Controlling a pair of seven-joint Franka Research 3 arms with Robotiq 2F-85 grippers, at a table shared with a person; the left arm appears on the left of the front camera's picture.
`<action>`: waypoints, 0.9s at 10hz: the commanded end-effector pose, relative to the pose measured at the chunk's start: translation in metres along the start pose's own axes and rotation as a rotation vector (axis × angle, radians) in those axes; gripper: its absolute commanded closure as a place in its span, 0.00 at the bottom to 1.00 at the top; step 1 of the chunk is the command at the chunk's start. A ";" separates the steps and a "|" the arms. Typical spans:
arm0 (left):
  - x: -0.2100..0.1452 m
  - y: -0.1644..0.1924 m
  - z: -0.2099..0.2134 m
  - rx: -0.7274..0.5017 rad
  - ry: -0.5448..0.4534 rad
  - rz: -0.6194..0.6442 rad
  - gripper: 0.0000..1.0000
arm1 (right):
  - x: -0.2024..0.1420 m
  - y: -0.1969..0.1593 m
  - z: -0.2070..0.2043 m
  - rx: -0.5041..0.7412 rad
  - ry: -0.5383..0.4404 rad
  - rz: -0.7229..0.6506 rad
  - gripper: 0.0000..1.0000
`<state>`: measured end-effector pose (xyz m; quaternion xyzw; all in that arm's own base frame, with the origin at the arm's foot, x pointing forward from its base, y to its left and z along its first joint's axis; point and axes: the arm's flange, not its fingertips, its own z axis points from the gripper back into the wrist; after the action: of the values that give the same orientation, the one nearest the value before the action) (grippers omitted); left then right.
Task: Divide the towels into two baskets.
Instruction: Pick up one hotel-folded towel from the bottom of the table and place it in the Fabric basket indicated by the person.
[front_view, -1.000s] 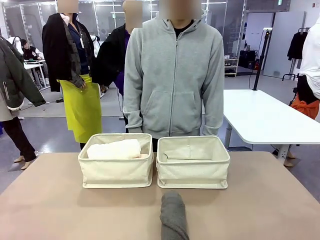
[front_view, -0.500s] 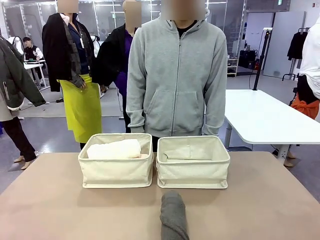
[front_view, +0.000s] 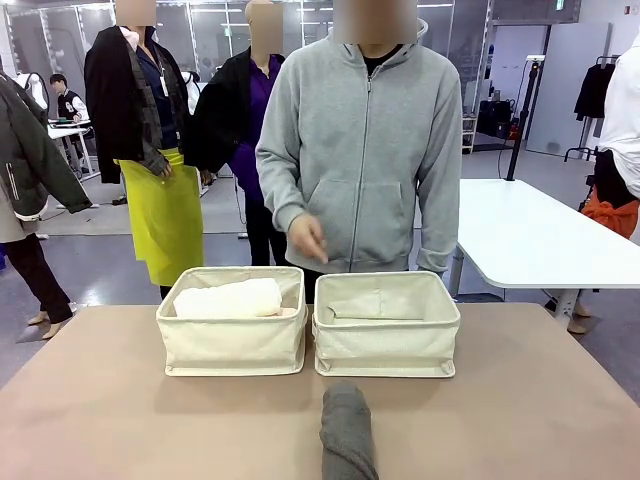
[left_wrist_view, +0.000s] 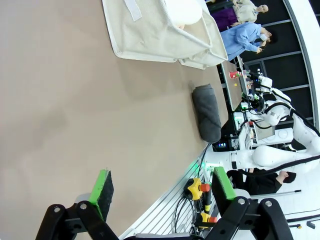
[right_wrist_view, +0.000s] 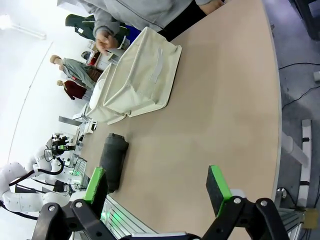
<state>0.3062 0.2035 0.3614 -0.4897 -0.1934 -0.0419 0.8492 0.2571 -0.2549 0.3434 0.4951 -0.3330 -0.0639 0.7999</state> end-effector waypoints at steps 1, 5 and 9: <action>-0.001 -0.002 0.003 -0.010 -0.013 -0.011 0.00 | 0.003 0.005 0.001 0.002 -0.009 -0.025 0.00; -0.001 -0.002 0.003 -0.010 -0.013 -0.011 0.00 | 0.003 0.005 0.001 0.002 -0.009 -0.025 0.00; -0.001 -0.002 0.003 -0.010 -0.013 -0.011 0.00 | 0.003 0.005 0.001 0.002 -0.009 -0.025 0.00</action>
<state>0.3062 0.2035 0.3614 -0.4897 -0.1934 -0.0419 0.8492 0.2571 -0.2549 0.3435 0.4951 -0.3329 -0.0640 0.8000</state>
